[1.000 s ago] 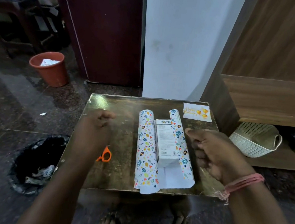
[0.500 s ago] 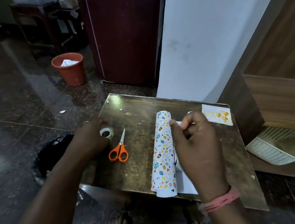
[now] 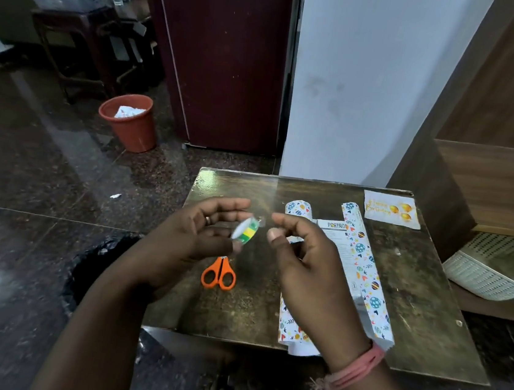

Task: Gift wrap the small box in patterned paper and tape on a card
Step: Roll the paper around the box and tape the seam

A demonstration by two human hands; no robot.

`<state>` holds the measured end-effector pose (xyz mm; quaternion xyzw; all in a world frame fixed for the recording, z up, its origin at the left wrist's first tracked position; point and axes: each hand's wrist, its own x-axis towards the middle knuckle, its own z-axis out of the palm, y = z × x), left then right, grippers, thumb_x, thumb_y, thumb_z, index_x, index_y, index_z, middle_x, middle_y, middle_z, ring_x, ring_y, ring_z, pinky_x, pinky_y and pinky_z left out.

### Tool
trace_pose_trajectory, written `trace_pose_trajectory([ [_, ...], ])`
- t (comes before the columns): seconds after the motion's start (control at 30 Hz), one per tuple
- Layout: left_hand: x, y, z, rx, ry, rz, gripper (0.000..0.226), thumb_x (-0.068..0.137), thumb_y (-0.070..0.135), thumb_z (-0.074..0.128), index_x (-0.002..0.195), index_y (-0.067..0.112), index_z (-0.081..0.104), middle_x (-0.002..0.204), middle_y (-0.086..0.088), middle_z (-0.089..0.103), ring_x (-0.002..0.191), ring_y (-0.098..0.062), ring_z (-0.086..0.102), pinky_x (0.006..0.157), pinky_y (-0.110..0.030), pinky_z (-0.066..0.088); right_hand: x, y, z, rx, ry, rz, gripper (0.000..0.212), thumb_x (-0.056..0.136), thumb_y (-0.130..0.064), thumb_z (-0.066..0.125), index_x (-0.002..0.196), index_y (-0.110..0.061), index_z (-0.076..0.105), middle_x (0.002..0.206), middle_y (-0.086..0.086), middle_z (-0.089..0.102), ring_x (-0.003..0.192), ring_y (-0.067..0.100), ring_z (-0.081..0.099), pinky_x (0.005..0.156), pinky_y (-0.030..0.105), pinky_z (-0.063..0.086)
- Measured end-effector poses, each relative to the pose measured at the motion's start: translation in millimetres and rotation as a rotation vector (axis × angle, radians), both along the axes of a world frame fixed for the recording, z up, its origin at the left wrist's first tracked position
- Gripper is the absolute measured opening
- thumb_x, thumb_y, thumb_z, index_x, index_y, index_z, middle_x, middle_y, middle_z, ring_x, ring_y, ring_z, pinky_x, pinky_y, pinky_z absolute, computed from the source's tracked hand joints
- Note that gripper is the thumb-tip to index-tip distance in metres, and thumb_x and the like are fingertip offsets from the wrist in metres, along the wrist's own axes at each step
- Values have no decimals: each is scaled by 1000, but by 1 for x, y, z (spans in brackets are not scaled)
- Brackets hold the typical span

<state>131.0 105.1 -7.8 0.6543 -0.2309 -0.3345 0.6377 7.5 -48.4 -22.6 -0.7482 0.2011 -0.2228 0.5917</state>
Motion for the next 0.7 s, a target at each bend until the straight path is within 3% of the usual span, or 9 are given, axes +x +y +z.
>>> trace_pose_trajectory([
  [0.07,-3,-5,0,-30,13,-41,67,72,-3,75,135,16,63,130,-7,70,119,-21,67,100,-33,55,0,-7,1,141,11,29,14,99,-24,64,109,-25,73,75,-12,61,64,3,56,65,21,45],
  [0.17,-5,-10,-1,-42,30,-73,67,72,-4,74,135,15,63,129,-6,70,111,-17,68,92,-27,57,-1,-14,-2,317,-27,60,11,97,-18,67,96,-16,77,65,3,62,56,19,55,56,31,47],
  [0.27,-4,-13,-5,-19,22,-89,64,72,-4,73,133,15,65,129,-6,71,111,-17,68,95,-29,56,1,-15,-5,415,-83,60,12,93,-6,68,86,-9,77,69,10,64,60,22,54,51,31,46],
  [0.37,-4,-13,-7,-9,43,-91,62,73,-4,72,132,14,66,129,-7,70,118,-20,67,101,-34,52,1,-16,-4,437,-103,71,16,91,0,67,82,-7,77,71,16,64,59,23,54,49,31,46],
  [0.53,-6,-19,-6,-38,58,-120,60,77,-3,81,132,12,65,127,-12,71,119,-23,67,99,-30,53,3,-16,-5,422,-74,42,15,95,-4,61,86,-6,72,61,11,61,49,24,51,54,36,44],
  [0.63,-10,-25,-6,-40,24,-108,48,80,0,78,126,11,70,118,-18,73,109,-24,68,97,-32,55,4,-15,-6,421,-68,25,16,99,-11,58,90,-5,69,59,10,60,50,24,52,57,40,46],
  [0.7,-12,-28,-6,-32,12,-84,43,81,-2,76,123,10,72,112,-17,74,99,-19,70,86,-27,57,3,-15,-6,439,-71,31,17,101,-12,56,93,-4,69,61,11,61,53,27,53,59,42,47],
])
